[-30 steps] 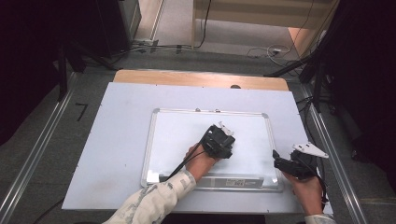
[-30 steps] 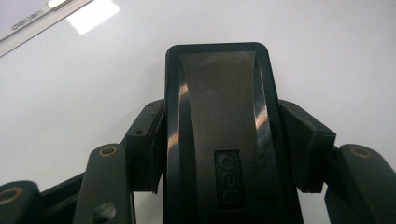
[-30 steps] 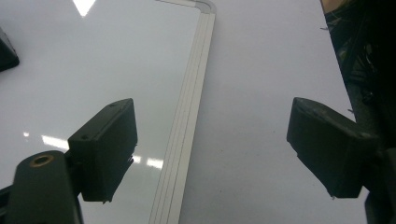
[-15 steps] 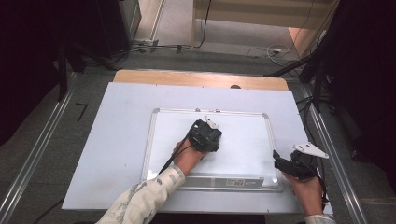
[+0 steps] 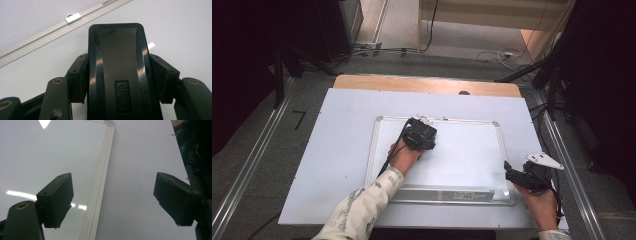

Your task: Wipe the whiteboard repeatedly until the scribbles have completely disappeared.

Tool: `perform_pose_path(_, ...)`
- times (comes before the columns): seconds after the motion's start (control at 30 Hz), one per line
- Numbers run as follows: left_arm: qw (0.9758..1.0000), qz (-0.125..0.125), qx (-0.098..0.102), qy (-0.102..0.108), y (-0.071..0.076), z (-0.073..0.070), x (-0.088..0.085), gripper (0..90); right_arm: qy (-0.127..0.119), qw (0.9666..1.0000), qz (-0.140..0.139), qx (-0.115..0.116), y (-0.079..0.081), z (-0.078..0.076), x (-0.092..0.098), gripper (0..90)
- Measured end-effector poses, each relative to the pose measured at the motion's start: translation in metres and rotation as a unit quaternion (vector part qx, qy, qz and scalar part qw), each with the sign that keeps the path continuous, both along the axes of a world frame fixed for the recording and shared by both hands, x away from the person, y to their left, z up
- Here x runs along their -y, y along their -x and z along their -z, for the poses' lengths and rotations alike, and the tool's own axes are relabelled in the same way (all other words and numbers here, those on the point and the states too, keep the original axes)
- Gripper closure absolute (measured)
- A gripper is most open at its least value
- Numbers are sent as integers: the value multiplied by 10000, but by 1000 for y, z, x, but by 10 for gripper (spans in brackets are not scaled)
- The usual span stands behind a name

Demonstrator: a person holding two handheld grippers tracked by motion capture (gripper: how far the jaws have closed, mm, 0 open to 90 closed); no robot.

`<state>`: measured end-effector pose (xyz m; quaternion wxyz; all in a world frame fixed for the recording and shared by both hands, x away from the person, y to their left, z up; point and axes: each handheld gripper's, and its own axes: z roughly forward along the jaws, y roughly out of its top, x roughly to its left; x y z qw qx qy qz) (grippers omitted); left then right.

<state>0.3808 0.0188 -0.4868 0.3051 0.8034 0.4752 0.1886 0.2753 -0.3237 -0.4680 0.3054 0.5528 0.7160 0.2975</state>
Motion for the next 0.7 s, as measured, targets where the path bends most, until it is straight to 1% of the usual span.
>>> perform_pose_path(0.03, 10000, -28, -1, -21, -2, 0, 2, 403, 2, 10000, -4, -4, 0, 0, 0, 149)
perform_pose_path(0.1, 10000, -32, -7, -32, -3, 0, 4, 404, 12, 10000, -6, -5, -1, 0, -1, 149)
perform_pose_path(0.13, 10000, -62, 8, -46, -3, 0, 7, 404, 9, 10000, -17, -3, -1, 0, -2, 148)
perform_pose_path(0.3, 10000, 18, -10, -62, 2, -1, 17, 405, 7, 10000, -44, -19, -3, 0, -3, 149)
perform_pose_path(0.4, 9999, 80, -38, -71, 5, -1, 20, 405, 10, 10000, -58, -8, -4, 0, -3, 148)
perform_pose_path(0.47, 9998, 157, -46, -73, 9, -1, 24, 405, 8, 10000, -59, -2, -3, 0, -3, 148)
perform_pose_path(0.5, 9996, 262, -60, -82, 15, -1, 27, 405, 4, 10000, -39, -3, -3, 0, -3, 149)
perform_pose_path(0.53, 9995, 305, -68, -75, 17, -1, 29, 405, 7, 10000, -38, -1, -3, 0, -2, 149)
perform_pose_path(0.7, 9992, 381, -93, -73, 26, -1, 36, 405, 15, 10000, -43, -7, -3, 0, -3, 149)
